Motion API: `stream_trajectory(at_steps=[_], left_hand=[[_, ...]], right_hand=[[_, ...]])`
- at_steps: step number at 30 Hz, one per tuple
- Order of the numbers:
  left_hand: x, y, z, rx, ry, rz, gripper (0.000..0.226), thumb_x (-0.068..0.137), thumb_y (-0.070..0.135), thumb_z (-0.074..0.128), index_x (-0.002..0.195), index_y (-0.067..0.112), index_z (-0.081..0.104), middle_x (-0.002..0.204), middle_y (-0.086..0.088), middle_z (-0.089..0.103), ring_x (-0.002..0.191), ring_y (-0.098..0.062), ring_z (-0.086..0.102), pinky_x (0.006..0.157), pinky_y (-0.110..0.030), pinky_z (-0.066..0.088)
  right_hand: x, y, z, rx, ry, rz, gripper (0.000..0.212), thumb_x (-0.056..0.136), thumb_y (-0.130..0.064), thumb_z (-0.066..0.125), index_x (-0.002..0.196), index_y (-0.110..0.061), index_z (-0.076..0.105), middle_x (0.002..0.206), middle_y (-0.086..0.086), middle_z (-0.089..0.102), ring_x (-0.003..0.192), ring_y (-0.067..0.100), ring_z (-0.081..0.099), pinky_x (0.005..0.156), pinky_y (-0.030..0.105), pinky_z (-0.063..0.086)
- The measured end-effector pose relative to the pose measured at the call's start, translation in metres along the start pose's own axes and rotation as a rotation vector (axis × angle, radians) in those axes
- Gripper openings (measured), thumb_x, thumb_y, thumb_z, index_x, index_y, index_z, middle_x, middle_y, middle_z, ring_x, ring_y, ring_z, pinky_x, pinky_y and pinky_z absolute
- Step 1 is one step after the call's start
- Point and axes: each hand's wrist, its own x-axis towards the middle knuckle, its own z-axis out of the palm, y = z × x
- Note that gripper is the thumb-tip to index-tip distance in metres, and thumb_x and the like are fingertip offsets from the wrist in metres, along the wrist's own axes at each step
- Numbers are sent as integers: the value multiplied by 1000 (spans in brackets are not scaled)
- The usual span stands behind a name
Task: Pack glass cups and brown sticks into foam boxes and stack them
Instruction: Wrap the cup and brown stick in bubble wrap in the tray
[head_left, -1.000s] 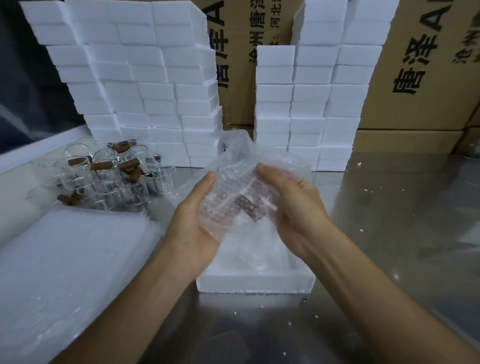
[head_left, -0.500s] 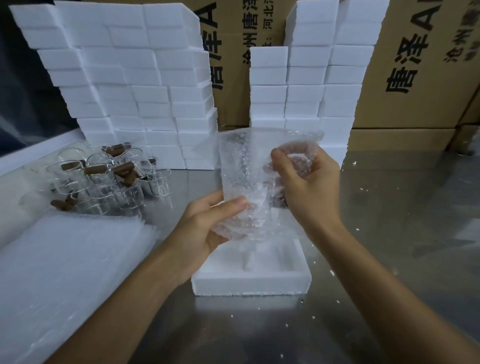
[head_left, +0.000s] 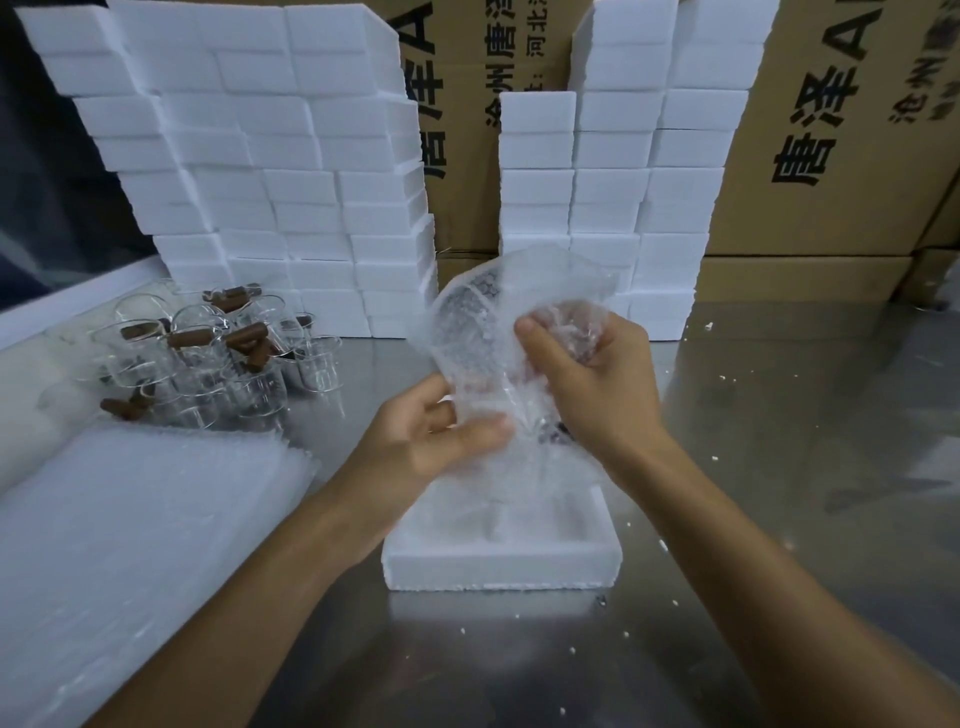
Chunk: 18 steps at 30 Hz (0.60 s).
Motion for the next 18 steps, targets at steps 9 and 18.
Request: stream_trajectory(at_steps=[9,18], left_hand=[[-3,7,7,122,-16,31,48,73,41,80,118,31,64,114,7,73,106,-12,69,89,-37,55],[1,17,4,-192,361,11,22,93,19,64,111,9,71,108,-10,75,101,-29,71,87,-42,56]], right_hand=[[-5,-5,7,21,107,-93,10,88,-16,76,82,-14,69,72,-9,68,67,3,65,63,17,49],[-13,-22,13,191,-38,104,19,83,-19,81,77,-21,64,64,-7,69,57,9,68,46,26,53]])
